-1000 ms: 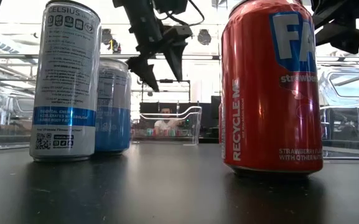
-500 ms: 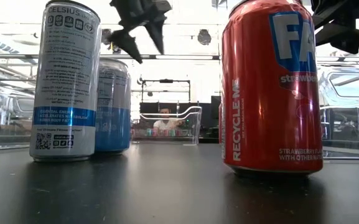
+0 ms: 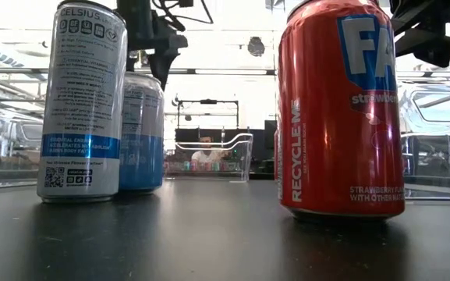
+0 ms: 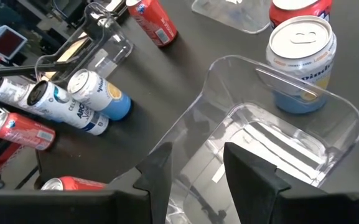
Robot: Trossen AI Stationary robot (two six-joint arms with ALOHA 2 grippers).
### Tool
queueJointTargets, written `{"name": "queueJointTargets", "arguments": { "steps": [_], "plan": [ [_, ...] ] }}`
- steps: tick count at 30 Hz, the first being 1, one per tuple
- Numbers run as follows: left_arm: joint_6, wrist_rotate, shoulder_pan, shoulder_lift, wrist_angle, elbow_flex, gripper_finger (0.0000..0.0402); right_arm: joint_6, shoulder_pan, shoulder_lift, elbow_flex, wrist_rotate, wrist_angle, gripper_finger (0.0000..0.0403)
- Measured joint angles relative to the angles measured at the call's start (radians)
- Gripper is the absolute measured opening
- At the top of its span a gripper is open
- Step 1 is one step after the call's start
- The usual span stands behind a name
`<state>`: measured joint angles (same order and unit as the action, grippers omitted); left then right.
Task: Sort soda cans
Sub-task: Move the red soda can to the top left of the table
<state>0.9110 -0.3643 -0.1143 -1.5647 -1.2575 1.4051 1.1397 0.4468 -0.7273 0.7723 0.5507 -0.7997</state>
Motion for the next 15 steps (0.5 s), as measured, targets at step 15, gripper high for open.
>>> {"name": "queueJointTargets", "arguments": {
  "steps": [15],
  "plan": [
    [-0.03,0.088,-0.074,0.0,0.125,-0.121,0.0375,-0.002,0.0,0.0,0.0,-0.001,0.018,0.0137]
  ]
}}
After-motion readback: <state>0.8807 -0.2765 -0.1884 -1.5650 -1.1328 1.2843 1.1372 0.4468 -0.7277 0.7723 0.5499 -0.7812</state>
